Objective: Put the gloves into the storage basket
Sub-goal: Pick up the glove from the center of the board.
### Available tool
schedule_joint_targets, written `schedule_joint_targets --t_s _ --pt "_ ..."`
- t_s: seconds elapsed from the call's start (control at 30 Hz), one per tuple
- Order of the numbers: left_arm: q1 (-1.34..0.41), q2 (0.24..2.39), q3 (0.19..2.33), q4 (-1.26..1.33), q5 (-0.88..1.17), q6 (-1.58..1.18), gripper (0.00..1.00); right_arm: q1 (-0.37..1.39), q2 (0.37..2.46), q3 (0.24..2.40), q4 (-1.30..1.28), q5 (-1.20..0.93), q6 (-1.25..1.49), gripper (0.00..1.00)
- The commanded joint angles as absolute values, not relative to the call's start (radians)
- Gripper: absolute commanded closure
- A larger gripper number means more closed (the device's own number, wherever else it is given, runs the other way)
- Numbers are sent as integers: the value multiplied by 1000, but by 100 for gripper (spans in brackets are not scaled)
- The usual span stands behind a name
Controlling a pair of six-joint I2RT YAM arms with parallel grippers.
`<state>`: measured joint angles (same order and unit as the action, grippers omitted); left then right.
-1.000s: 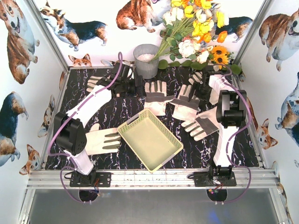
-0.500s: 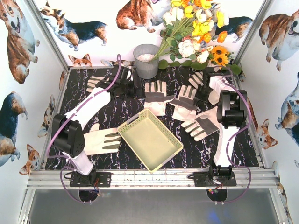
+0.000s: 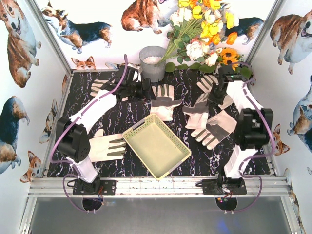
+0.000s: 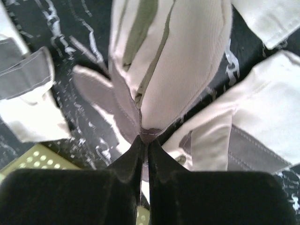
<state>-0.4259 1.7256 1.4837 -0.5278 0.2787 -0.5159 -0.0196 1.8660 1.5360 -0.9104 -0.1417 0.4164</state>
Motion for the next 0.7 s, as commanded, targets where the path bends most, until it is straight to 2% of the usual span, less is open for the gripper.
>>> schedule_joint_targets --t_s 0.0,0.37,0.53,0.67 --pt "-423 1727 1526 -472 354 -519 16 -16 1704 1498 -894 -176 443 100" --pt "-387 1602 1470 -398 479 -571 15 -15 1386 1448 -884 -406 475 100" --pt "-364 1563 1451 -301 592 -634 15 -15 1293 1460 -795 -632 499 100" --pt "-347 1536 1415 -194 711 -692 14 -15 1215 1429 -626 -741 591 100"
